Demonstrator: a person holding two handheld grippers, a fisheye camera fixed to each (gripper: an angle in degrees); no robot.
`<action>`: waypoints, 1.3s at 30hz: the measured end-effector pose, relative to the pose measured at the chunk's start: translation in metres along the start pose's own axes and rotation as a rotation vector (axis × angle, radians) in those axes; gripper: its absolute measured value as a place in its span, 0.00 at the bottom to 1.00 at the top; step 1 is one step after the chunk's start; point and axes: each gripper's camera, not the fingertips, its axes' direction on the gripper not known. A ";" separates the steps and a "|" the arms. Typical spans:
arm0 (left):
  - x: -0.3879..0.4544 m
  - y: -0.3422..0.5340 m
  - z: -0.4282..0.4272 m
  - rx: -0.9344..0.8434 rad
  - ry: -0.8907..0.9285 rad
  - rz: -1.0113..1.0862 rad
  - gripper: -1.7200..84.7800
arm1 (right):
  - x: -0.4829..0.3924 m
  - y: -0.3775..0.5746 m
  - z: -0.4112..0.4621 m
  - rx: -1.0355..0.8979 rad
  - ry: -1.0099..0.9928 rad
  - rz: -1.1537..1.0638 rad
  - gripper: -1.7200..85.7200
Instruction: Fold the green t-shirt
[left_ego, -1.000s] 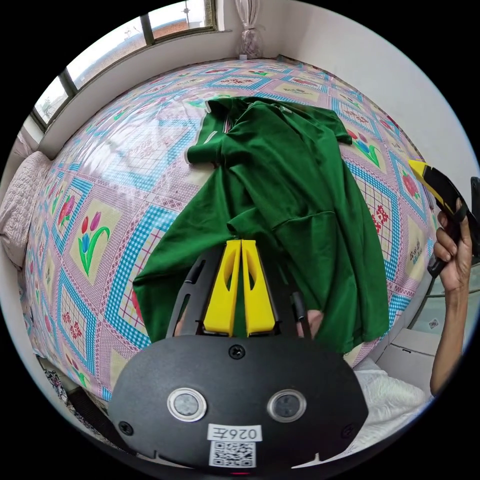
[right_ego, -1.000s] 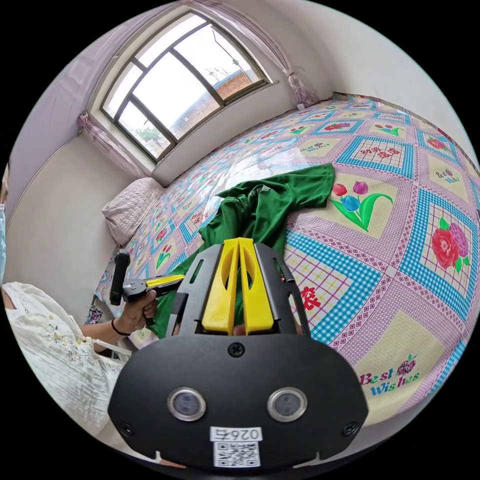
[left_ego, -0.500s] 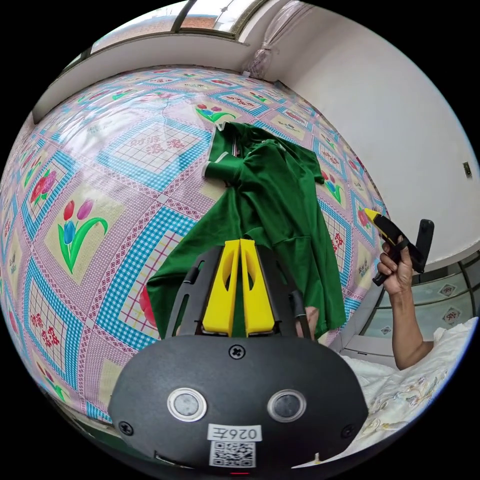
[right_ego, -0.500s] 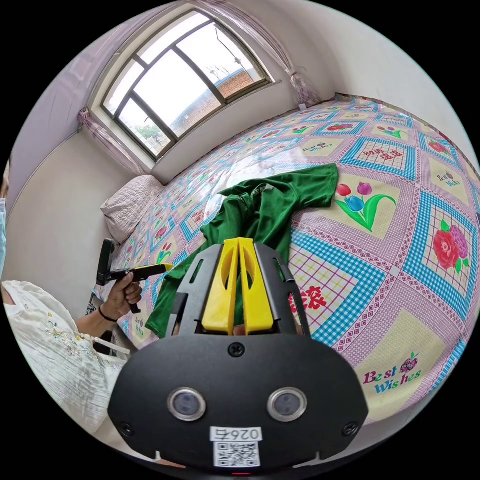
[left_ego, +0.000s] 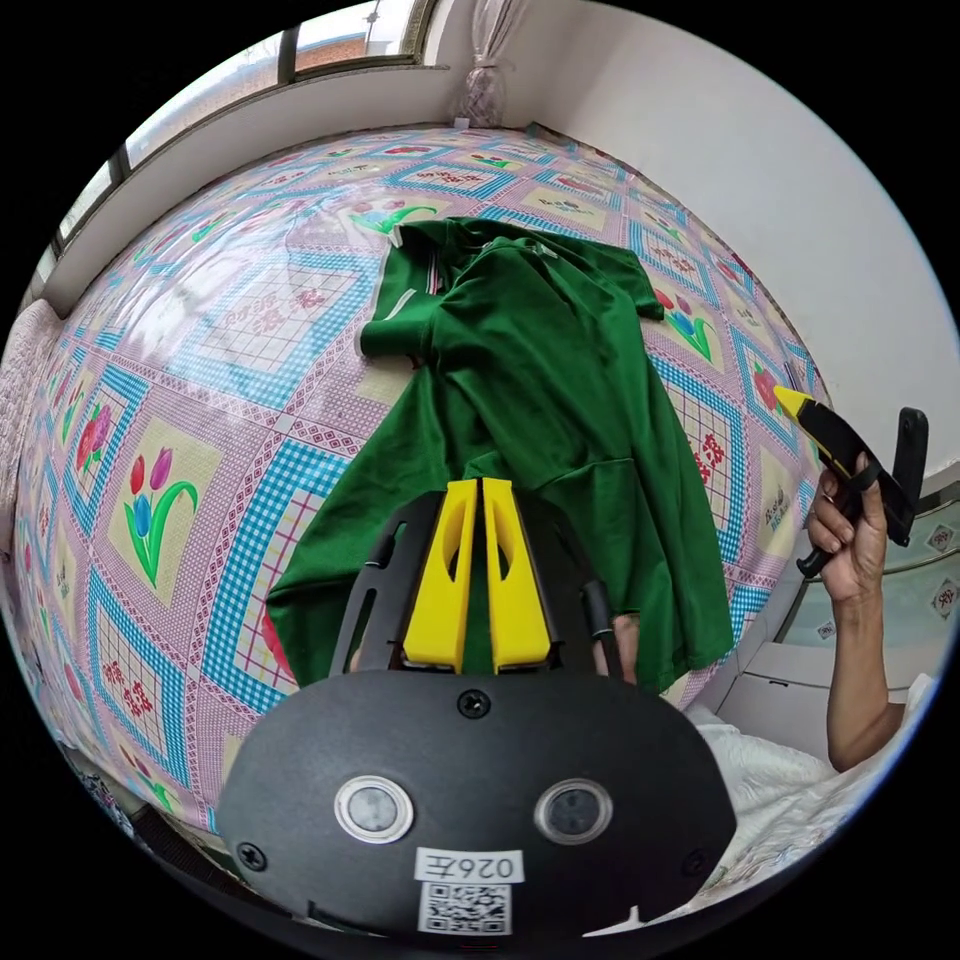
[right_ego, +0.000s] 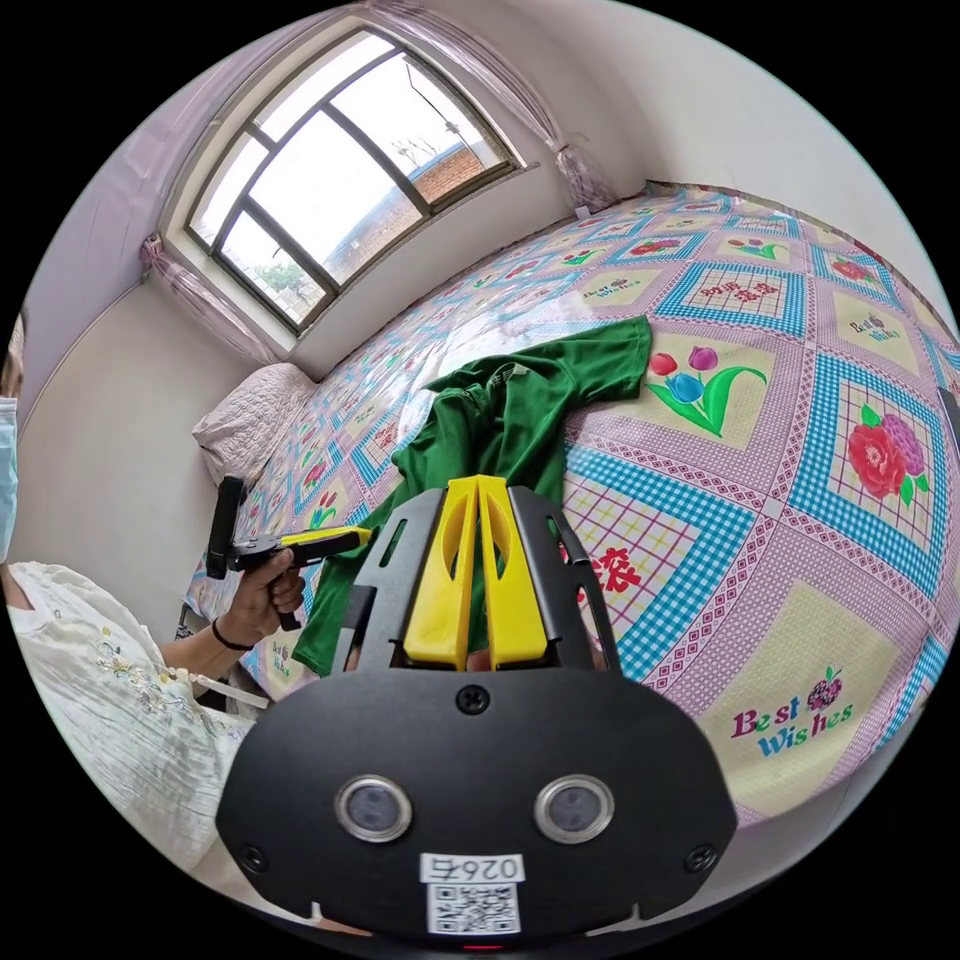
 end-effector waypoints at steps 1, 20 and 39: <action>-0.001 0.002 0.000 0.000 0.020 0.001 0.01 | 0.001 0.001 0.000 -0.002 -0.004 0.003 0.01; 0.009 0.001 -0.004 0.053 0.098 -0.034 0.16 | -0.007 0.002 0.006 -0.024 -0.026 -0.057 0.01; -0.010 0.002 -0.090 0.192 -0.083 -0.061 0.02 | 0.024 -0.025 0.025 -0.040 0.028 -0.065 0.01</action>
